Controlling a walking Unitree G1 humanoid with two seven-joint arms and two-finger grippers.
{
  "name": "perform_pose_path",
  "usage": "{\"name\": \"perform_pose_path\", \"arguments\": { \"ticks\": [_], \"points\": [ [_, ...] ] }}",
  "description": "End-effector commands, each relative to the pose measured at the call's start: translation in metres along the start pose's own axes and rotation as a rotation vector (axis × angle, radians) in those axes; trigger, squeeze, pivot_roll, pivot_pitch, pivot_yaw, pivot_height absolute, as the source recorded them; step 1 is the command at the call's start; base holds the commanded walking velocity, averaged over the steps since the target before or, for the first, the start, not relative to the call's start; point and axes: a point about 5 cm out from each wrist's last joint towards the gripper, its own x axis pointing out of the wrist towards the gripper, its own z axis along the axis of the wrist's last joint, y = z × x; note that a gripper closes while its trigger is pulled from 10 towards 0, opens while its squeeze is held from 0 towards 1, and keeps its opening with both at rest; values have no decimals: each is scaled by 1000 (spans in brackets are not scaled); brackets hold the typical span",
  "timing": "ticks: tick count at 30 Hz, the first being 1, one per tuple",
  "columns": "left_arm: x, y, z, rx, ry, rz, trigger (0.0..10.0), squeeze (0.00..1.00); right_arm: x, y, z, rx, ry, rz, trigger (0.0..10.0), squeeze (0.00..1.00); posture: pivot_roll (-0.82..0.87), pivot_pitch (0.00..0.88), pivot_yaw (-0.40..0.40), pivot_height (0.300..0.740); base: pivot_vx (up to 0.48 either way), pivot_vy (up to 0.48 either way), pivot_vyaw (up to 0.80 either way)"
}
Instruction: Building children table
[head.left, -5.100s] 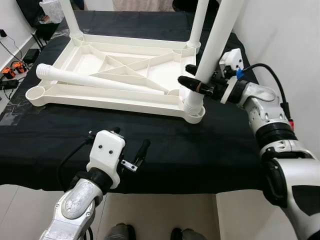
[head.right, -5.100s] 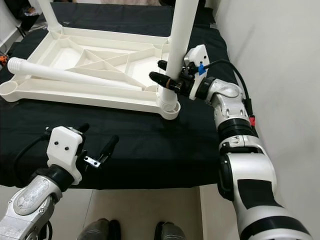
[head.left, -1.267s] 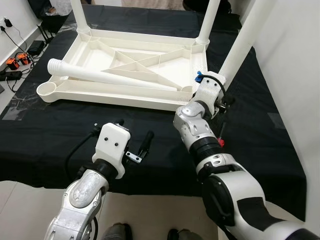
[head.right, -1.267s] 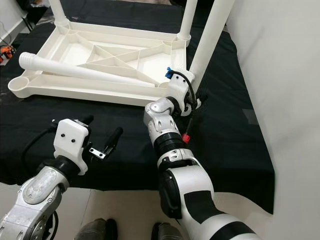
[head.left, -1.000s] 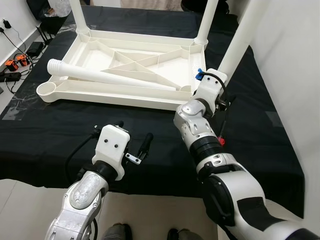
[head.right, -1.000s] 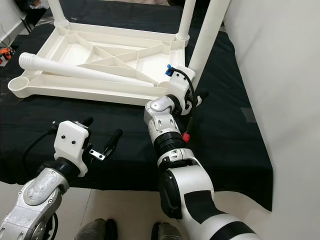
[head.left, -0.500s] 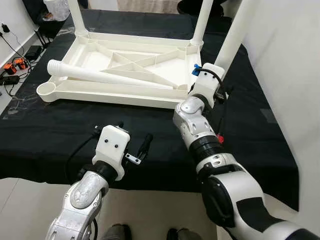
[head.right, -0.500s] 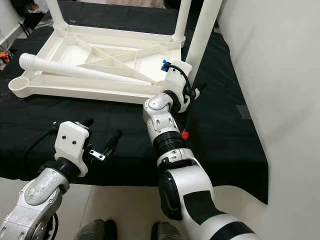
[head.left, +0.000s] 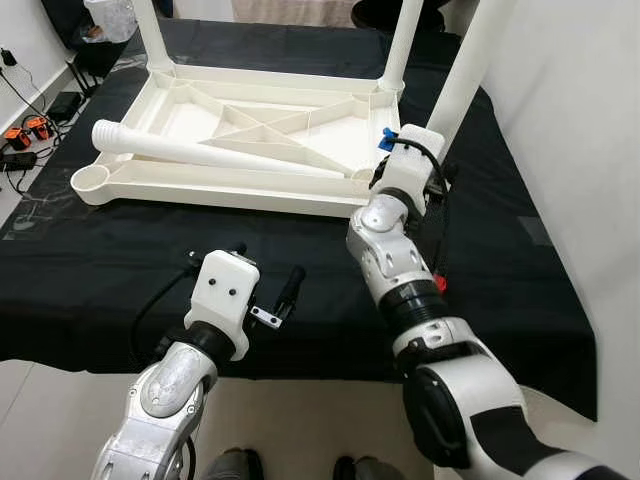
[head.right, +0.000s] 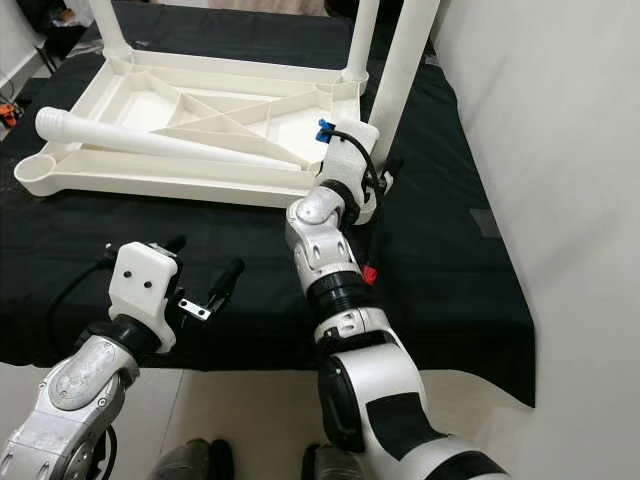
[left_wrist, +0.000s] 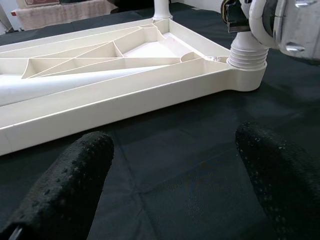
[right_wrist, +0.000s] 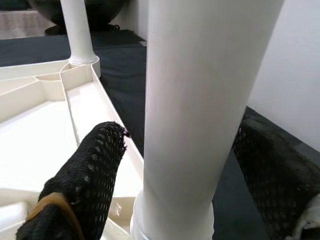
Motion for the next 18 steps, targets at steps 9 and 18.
{"name": "perform_pose_path", "arguments": {
  "ticks": [9,18],
  "points": [
    [1,-3,-3,-8,4,-2,10000,0,-7,-10,-11,-6,24,80,10000,0,76,139,-71,740,0,0,0],
    [2,-1,-3,-2,2,-1,10000,0,-14,-12,-20,-5,48,208,10000,0,74,133,-68,740,0,0,0]
  ]
}}
